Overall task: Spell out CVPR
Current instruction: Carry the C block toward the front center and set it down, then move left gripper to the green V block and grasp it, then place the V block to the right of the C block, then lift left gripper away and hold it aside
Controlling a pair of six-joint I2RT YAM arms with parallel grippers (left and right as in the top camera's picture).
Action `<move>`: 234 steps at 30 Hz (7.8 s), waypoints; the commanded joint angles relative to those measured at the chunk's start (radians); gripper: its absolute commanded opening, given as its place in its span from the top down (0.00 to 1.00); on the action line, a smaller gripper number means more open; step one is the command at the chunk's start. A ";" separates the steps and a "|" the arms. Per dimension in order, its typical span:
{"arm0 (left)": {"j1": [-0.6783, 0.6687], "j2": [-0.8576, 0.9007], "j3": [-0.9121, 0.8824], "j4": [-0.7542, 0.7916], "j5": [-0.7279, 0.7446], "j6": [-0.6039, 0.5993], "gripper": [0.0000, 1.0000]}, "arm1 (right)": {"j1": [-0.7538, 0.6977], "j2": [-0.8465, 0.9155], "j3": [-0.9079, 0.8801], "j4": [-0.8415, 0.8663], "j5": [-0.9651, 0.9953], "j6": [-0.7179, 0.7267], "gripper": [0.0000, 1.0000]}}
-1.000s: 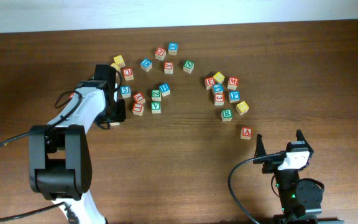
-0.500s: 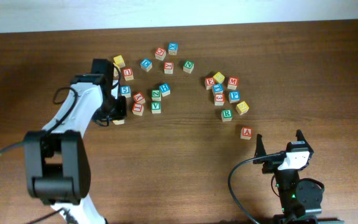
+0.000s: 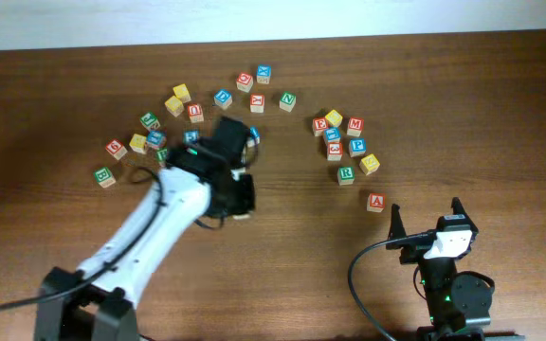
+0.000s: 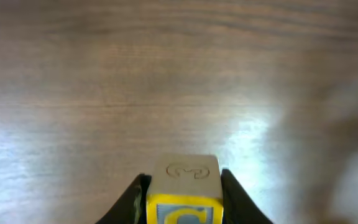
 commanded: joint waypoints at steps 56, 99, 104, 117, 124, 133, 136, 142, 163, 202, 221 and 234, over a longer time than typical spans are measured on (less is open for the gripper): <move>-0.130 0.098 -0.297 0.345 -0.324 -0.075 0.75 | -0.007 -0.006 -0.005 -0.007 0.005 -0.006 0.02; 0.025 0.329 0.060 0.497 -0.305 0.083 0.38 | -0.007 -0.006 -0.005 -0.007 0.005 -0.006 0.02; 0.025 0.374 0.060 0.533 -0.305 0.083 0.40 | -0.007 -0.006 -0.005 -0.007 0.005 -0.006 0.02; 0.025 0.411 0.060 0.586 -0.309 0.120 0.58 | -0.007 -0.006 -0.005 -0.007 0.005 -0.006 0.01; 0.025 0.411 0.060 0.592 -0.309 0.120 0.71 | -0.007 -0.006 -0.005 -0.007 0.005 -0.006 0.02; 0.025 0.285 0.060 0.537 -0.276 0.119 0.74 | -0.007 -0.006 -0.005 -0.007 0.005 -0.006 0.02; 0.025 0.180 0.060 0.458 -0.130 0.106 0.75 | -0.007 -0.006 -0.005 -0.007 0.005 -0.006 0.02; -0.004 0.076 0.060 0.195 0.152 0.034 0.75 | -0.007 -0.006 -0.005 -0.007 0.005 -0.006 0.02; -0.272 0.076 -0.183 0.189 -0.013 -0.179 0.75 | -0.007 -0.006 -0.005 -0.007 0.005 -0.006 0.02; -0.272 0.175 -0.149 0.312 -0.402 -0.292 0.60 | -0.007 -0.006 -0.005 -0.007 0.005 -0.006 0.01; 0.073 -0.460 -0.073 0.150 -0.397 -0.266 0.18 | -0.007 -0.006 -0.005 -0.007 0.005 -0.006 0.02; 0.201 -0.391 -0.099 -0.161 -0.300 -0.267 0.01 | -0.007 -0.006 -0.005 -0.007 0.005 -0.006 0.02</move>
